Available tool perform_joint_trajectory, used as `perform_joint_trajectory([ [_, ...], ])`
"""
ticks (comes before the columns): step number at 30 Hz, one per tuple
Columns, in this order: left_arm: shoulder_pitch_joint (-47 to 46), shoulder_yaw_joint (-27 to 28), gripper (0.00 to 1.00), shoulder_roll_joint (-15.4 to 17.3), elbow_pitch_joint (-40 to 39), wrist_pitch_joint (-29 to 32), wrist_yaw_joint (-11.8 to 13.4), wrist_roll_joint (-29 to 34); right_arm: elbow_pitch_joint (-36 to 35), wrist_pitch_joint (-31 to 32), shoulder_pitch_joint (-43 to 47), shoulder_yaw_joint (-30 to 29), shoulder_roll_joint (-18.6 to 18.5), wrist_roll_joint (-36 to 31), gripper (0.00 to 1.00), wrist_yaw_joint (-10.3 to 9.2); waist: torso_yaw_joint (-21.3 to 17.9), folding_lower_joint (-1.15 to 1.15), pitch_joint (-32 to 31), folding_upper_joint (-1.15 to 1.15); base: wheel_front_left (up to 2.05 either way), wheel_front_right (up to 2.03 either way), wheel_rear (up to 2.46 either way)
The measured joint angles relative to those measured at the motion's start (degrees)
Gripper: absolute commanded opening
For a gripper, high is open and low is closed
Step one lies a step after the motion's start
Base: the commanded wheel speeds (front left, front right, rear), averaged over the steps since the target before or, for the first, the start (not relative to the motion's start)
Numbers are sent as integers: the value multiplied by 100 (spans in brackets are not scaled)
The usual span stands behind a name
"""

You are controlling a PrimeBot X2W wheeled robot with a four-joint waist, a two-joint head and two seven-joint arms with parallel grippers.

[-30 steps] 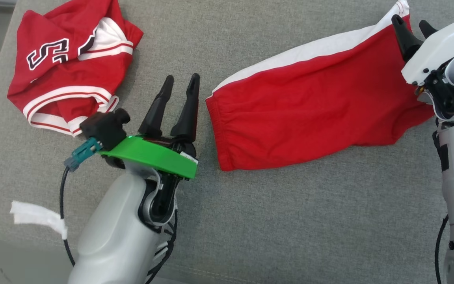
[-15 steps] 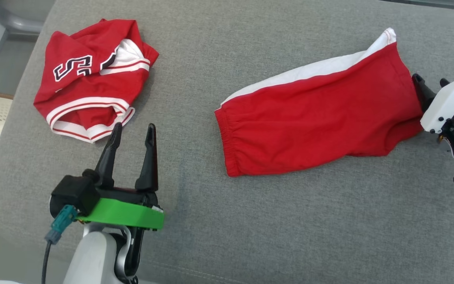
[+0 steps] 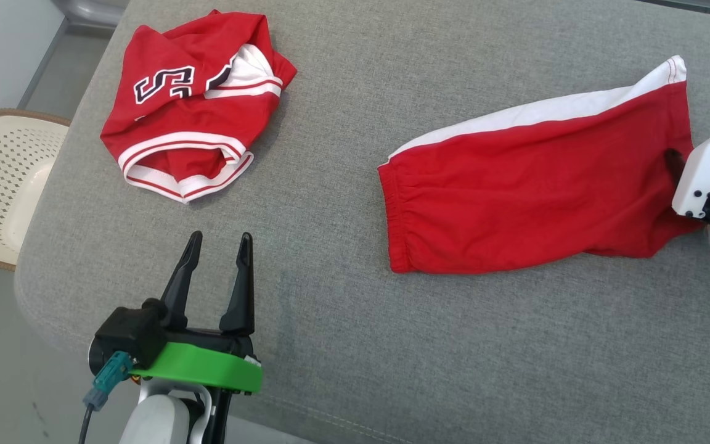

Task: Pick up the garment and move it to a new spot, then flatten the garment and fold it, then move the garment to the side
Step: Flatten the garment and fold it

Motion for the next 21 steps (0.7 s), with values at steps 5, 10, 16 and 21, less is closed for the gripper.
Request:
perform_joint_trajectory([
  [5,16,93,100,-1,-3,0,0,-2,-89,179,20,308,29,55,30,-18,-41,0,6,0,0,0,0],
  [10,15,113,100,-1,2,0,0,5,-181,65,94,466,118,105,0,19,-144,0,2,0,0,0,0],
  [16,10,104,100,0,35,-1,0,24,-138,-358,116,214,183,-14,0,59,-317,0,-29,0,0,0,0],
  [21,-7,123,100,-2,19,-1,0,101,-212,-780,263,-120,29,-398,0,41,-539,0,-82,0,0,0,0],
])
